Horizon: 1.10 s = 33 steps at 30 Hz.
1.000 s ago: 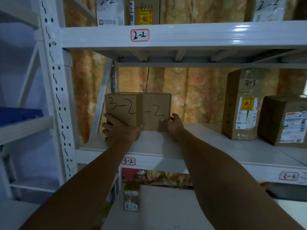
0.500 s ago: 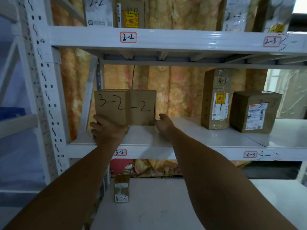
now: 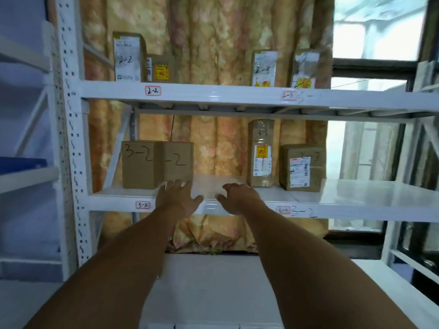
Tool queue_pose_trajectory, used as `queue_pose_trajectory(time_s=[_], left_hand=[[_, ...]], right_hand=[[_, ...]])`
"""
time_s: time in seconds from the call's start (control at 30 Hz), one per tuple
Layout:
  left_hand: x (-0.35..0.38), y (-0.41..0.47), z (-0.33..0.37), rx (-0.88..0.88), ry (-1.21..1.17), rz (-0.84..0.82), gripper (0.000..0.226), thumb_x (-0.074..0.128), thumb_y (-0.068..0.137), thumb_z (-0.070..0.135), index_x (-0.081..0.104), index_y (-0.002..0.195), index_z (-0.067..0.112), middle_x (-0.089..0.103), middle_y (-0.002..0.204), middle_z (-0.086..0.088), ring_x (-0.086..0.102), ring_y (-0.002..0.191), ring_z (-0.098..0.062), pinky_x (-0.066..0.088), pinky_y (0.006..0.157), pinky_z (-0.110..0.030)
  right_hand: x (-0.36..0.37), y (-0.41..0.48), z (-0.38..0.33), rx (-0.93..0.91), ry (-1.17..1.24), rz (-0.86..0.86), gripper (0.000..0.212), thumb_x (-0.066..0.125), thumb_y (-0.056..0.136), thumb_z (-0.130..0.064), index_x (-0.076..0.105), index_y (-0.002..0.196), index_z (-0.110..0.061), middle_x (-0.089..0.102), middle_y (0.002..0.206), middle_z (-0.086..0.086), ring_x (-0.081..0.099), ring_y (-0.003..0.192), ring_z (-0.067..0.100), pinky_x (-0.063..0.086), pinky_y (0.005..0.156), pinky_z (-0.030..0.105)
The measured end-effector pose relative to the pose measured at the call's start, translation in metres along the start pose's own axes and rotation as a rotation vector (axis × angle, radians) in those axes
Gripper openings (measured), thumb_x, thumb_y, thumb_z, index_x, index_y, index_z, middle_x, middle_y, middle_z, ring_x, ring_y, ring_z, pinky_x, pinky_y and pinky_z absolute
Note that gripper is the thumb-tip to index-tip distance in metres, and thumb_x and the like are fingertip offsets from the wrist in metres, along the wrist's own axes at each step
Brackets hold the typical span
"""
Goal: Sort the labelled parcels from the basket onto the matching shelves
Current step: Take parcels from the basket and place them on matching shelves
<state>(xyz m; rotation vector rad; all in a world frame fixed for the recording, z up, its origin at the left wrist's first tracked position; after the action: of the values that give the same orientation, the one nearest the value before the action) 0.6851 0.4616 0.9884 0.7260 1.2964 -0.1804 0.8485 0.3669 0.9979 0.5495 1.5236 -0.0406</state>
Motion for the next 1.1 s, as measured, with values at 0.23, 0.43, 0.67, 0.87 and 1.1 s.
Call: queue_pose_trajectory(time_s=[0.23, 0.43, 0.67, 0.87, 1.1], left_hand=[[-0.028, -0.079, 0.072, 0.039, 0.099, -0.071, 0.071, 0.028, 0.098, 0.069, 0.031, 0.156, 0.026, 0.028, 0.163, -0.008, 0.028, 0.147, -0.032, 0.023, 0.121, -0.046], [-0.07, -0.138, 0.109, 0.058, 0.108, -0.073, 0.07, 0.025, 0.099, 0.068, 0.033, 0.154, 0.027, 0.031, 0.162, -0.008, 0.028, 0.146, -0.033, 0.023, 0.119, -0.047], [-0.093, -0.207, 0.119, 0.1, 0.107, -0.053, 0.069, 0.025, 0.098, 0.068, 0.038, 0.152, 0.027, 0.036, 0.158, -0.007, 0.032, 0.144, -0.032, 0.026, 0.118, -0.048], [-0.104, -0.278, 0.113, 0.087, 0.069, -0.091, 0.071, 0.024, 0.097, 0.07, 0.035, 0.154, 0.029, 0.036, 0.16, -0.006, 0.033, 0.144, -0.031, 0.029, 0.116, -0.049], [-0.138, -0.336, 0.142, 0.103, 0.058, -0.07, 0.071, 0.025, 0.096, 0.069, 0.036, 0.154, 0.028, 0.036, 0.16, -0.006, 0.032, 0.145, -0.031, 0.029, 0.117, -0.049]], right_hand=[[-0.038, -0.117, 0.058, 0.04, -0.041, 0.01, 0.063, 0.032, 0.106, -0.058, 0.044, 0.152, -0.018, 0.051, 0.152, 0.009, 0.048, 0.137, 0.032, 0.041, 0.109, 0.043], [-0.079, -0.183, 0.067, 0.049, -0.035, 0.057, 0.066, 0.03, 0.105, -0.06, 0.041, 0.155, -0.019, 0.047, 0.157, 0.008, 0.045, 0.141, 0.031, 0.038, 0.111, 0.044], [-0.095, -0.262, 0.057, 0.108, -0.023, 0.06, 0.067, 0.028, 0.105, -0.062, 0.038, 0.157, -0.021, 0.042, 0.161, 0.006, 0.039, 0.146, 0.031, 0.034, 0.115, 0.046], [-0.111, -0.338, 0.039, 0.114, -0.022, 0.036, 0.069, 0.028, 0.104, -0.063, 0.034, 0.159, -0.022, 0.036, 0.165, 0.005, 0.032, 0.151, 0.029, 0.028, 0.122, 0.048], [-0.144, -0.403, 0.04, 0.104, -0.03, 0.046, 0.069, 0.027, 0.104, -0.063, 0.033, 0.159, -0.023, 0.034, 0.166, 0.004, 0.029, 0.153, 0.029, 0.024, 0.122, 0.048]])
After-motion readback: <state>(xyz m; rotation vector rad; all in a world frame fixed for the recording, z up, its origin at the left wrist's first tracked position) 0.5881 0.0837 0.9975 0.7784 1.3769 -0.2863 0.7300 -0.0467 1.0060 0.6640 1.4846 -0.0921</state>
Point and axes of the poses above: each hand's wrist, its own y-axis towards the middle knuckle, its own x-axis out of the palm, z = x × y, the point moved 2 cm from there along y, towards the middle knuckle
